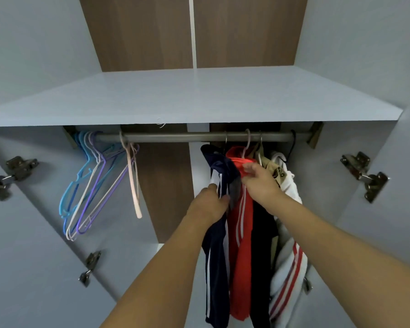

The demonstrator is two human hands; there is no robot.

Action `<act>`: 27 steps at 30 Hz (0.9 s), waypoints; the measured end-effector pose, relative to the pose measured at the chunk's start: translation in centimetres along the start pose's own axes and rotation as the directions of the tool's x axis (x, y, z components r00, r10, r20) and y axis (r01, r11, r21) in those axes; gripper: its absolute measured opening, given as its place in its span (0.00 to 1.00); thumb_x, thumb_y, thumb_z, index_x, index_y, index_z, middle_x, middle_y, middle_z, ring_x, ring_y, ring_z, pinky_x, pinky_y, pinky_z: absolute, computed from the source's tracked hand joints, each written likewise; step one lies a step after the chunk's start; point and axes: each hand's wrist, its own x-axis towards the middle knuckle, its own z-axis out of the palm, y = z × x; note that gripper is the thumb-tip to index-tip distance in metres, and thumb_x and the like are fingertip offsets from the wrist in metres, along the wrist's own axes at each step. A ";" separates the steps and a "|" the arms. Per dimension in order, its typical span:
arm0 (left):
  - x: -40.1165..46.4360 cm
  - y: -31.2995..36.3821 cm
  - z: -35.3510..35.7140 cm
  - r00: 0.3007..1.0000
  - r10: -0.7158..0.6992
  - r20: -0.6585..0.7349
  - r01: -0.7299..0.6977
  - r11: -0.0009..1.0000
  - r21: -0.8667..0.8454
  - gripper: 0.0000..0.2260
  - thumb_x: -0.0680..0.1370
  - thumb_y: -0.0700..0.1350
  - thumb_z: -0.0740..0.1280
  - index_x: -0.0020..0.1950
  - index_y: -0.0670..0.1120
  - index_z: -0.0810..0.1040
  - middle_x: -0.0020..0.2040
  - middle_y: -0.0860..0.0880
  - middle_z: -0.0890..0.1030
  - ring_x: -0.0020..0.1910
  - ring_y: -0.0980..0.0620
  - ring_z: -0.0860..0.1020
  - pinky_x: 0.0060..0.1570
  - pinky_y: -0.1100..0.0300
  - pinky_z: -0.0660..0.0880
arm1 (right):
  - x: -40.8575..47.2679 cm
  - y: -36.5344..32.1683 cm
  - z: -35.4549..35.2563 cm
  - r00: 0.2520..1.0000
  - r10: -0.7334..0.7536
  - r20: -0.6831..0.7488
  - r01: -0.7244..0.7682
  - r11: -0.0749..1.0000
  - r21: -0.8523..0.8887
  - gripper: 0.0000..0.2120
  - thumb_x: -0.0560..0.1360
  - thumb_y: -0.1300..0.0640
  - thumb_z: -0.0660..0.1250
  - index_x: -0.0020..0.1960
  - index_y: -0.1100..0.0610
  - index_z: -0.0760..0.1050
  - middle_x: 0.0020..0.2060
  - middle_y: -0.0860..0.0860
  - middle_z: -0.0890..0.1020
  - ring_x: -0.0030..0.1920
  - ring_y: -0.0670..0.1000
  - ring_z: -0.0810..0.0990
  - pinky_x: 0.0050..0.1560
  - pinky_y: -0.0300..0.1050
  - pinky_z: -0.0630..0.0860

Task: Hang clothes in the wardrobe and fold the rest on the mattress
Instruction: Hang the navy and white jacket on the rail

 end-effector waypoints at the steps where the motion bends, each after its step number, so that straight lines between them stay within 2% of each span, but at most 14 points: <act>1: -0.9 -0.4 -0.1 0.997 0.045 -0.065 -0.042 0.998 0.038 0.22 0.83 0.53 0.60 0.72 0.42 0.67 0.65 0.42 0.74 0.62 0.43 0.75 0.59 0.52 0.74 | -0.9 0.1 -0.3 1.000 -0.012 -0.011 0.011 0.999 -0.046 0.17 0.77 0.65 0.61 0.65 0.55 0.74 0.58 0.49 0.79 0.54 0.49 0.79 0.52 0.37 0.72; 3: -2.6 -1.3 -0.5 0.982 0.130 -0.139 -0.105 0.979 0.173 0.22 0.83 0.52 0.59 0.74 0.44 0.66 0.69 0.43 0.72 0.66 0.44 0.72 0.61 0.51 0.72 | -3.1 0.3 -1.0 0.999 -0.041 -0.022 0.037 0.986 -0.161 0.19 0.76 0.64 0.62 0.66 0.56 0.74 0.58 0.50 0.79 0.56 0.51 0.79 0.56 0.39 0.74; 5: -4.2 -2.3 -0.9 0.966 0.195 -0.171 -0.146 0.953 0.267 0.21 0.83 0.51 0.59 0.75 0.44 0.66 0.70 0.45 0.71 0.67 0.45 0.71 0.62 0.52 0.71 | -5.7 0.5 -2.0 0.995 -0.085 -0.043 0.071 0.964 -0.257 0.18 0.76 0.64 0.63 0.64 0.54 0.75 0.55 0.50 0.79 0.51 0.42 0.79 0.50 0.24 0.69; 6: -4.8 -2.6 -1.0 0.959 0.218 -0.180 -0.161 0.945 0.284 0.21 0.83 0.50 0.60 0.75 0.44 0.66 0.71 0.45 0.71 0.68 0.45 0.70 0.64 0.52 0.70 | -7.1 0.7 -2.7 0.994 -0.098 -0.057 0.077 0.953 -0.291 0.19 0.75 0.65 0.64 0.65 0.54 0.76 0.54 0.50 0.79 0.50 0.37 0.78 0.47 0.20 0.65; 7: -5.4 -2.8 -1.0 0.951 0.244 -0.189 -0.182 0.938 0.295 0.21 0.83 0.50 0.60 0.75 0.44 0.66 0.71 0.46 0.71 0.68 0.45 0.69 0.65 0.53 0.69 | -8.4 1.0 -3.3 0.994 -0.092 -0.058 0.068 0.943 -0.327 0.20 0.76 0.64 0.64 0.66 0.55 0.74 0.57 0.52 0.79 0.53 0.36 0.77 0.47 0.19 0.63; 9: -6.4 -2.8 -1.1 0.924 0.322 -0.205 -0.246 0.914 0.322 0.21 0.83 0.50 0.61 0.74 0.43 0.67 0.71 0.45 0.71 0.69 0.45 0.69 0.68 0.54 0.66 | -10.9 1.5 -4.1 1.000 -0.006 -0.026 -0.005 0.914 -0.406 0.23 0.77 0.62 0.62 0.72 0.57 0.69 0.66 0.55 0.75 0.66 0.49 0.73 0.57 0.30 0.65; 10: -6.9 -2.7 -1.2 0.907 0.366 -0.210 -0.285 0.898 0.335 0.21 0.83 0.50 0.61 0.74 0.43 0.67 0.70 0.45 0.72 0.69 0.45 0.69 0.69 0.54 0.65 | -12.1 1.6 -4.3 0.999 0.045 -0.024 -0.051 0.900 -0.433 0.25 0.78 0.62 0.61 0.74 0.57 0.66 0.69 0.56 0.72 0.69 0.55 0.71 0.59 0.37 0.66; 11: -7.3 -2.5 -1.3 0.888 0.406 -0.215 -0.322 0.884 0.339 0.21 0.82 0.50 0.62 0.73 0.43 0.68 0.69 0.45 0.73 0.68 0.46 0.70 0.69 0.54 0.65 | -13.2 1.6 -4.3 0.996 0.077 -0.035 -0.085 0.890 -0.448 0.26 0.78 0.61 0.61 0.75 0.57 0.64 0.72 0.56 0.70 0.70 0.57 0.69 0.59 0.39 0.66; 13: -8.3 -2.4 -1.4 0.859 0.468 -0.208 -0.387 0.859 0.334 0.20 0.82 0.50 0.62 0.72 0.43 0.70 0.67 0.46 0.74 0.67 0.47 0.70 0.69 0.54 0.65 | -15.4 1.4 -3.9 0.992 0.098 -0.076 -0.122 0.878 -0.463 0.27 0.78 0.62 0.61 0.76 0.56 0.63 0.74 0.55 0.66 0.72 0.57 0.67 0.59 0.39 0.65; 18: -11.3 -3.4 -0.7 0.797 0.598 -0.085 -0.544 0.772 0.329 0.19 0.82 0.48 0.62 0.72 0.42 0.70 0.68 0.45 0.74 0.68 0.46 0.69 0.72 0.53 0.62 | -21.1 1.0 -1.8 0.970 0.155 -0.189 -0.229 0.849 -0.476 0.20 0.78 0.61 0.61 0.70 0.61 0.69 0.67 0.59 0.72 0.64 0.59 0.72 0.53 0.42 0.67; 22: -13.8 -5.1 0.7 0.754 0.654 0.058 -0.625 0.688 0.368 0.21 0.84 0.49 0.58 0.76 0.42 0.66 0.73 0.45 0.70 0.73 0.47 0.65 0.76 0.52 0.55 | -27.3 1.7 -0.4 0.950 0.244 -0.197 -0.309 0.829 -0.465 0.27 0.79 0.60 0.60 0.77 0.56 0.61 0.73 0.55 0.67 0.72 0.56 0.67 0.69 0.45 0.65; 24: -16.0 -5.0 1.9 0.735 0.668 0.117 -0.661 0.668 0.341 0.22 0.84 0.49 0.57 0.77 0.43 0.64 0.74 0.46 0.68 0.74 0.48 0.63 0.77 0.53 0.54 | -31.2 2.5 -0.3 0.933 0.296 -0.206 -0.360 0.802 -0.476 0.27 0.78 0.60 0.60 0.77 0.56 0.60 0.74 0.55 0.66 0.72 0.55 0.66 0.71 0.46 0.63; 27: -20.0 -3.6 4.3 0.664 0.719 0.207 -0.743 0.602 0.291 0.21 0.84 0.49 0.58 0.76 0.44 0.65 0.74 0.47 0.68 0.73 0.48 0.64 0.76 0.53 0.56 | -37.0 3.7 -1.2 0.883 0.380 -0.275 -0.467 0.767 -0.439 0.27 0.79 0.59 0.60 0.77 0.56 0.60 0.75 0.54 0.65 0.73 0.55 0.65 0.72 0.45 0.62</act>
